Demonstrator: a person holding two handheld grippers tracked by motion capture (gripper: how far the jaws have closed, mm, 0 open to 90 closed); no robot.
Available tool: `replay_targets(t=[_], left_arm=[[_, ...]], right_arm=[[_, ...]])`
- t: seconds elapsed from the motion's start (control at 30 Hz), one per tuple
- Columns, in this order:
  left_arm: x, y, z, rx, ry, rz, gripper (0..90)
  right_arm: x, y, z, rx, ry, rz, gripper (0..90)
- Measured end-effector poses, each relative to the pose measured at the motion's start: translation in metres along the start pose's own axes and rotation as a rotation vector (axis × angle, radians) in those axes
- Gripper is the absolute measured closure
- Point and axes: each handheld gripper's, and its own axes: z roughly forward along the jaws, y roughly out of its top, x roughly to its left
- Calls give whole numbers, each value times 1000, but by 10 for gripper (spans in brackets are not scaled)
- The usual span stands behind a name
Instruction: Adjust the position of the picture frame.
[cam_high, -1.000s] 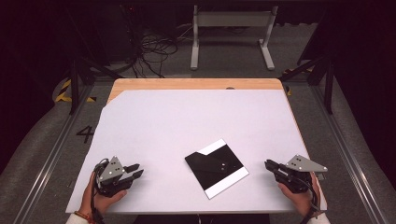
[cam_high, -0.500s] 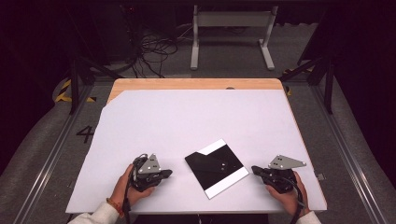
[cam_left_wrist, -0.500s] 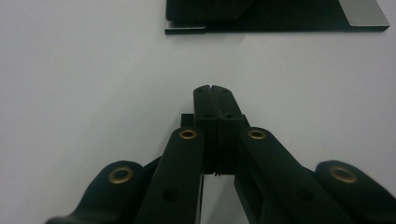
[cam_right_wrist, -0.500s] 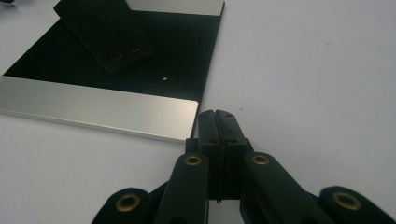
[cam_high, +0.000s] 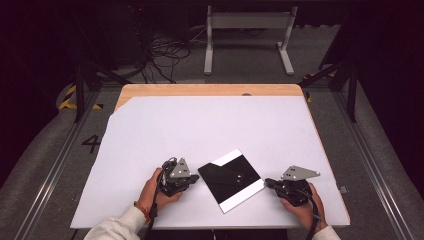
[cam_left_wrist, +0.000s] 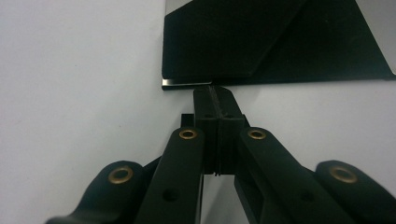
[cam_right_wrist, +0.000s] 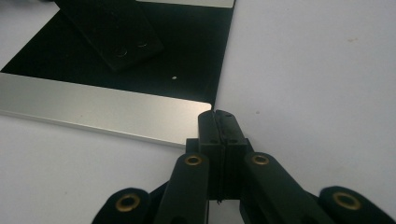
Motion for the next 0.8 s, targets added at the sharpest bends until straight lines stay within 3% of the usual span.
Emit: replay_targets(t=[0.43,0.47,0.6,0.8], left_arm=[[2,9,7,24,39,25,900],[4,10,8,17,38,7,899],[8,11,10,12,50,2,899],[16,12,13,1,69,-40,899]], right_arm=[[5,1,1,9,1,-4,900],[5,1,1,10,6,0,900],[7,1,1,10,12,1,900],[13,2,3,14,30,-2,900]])
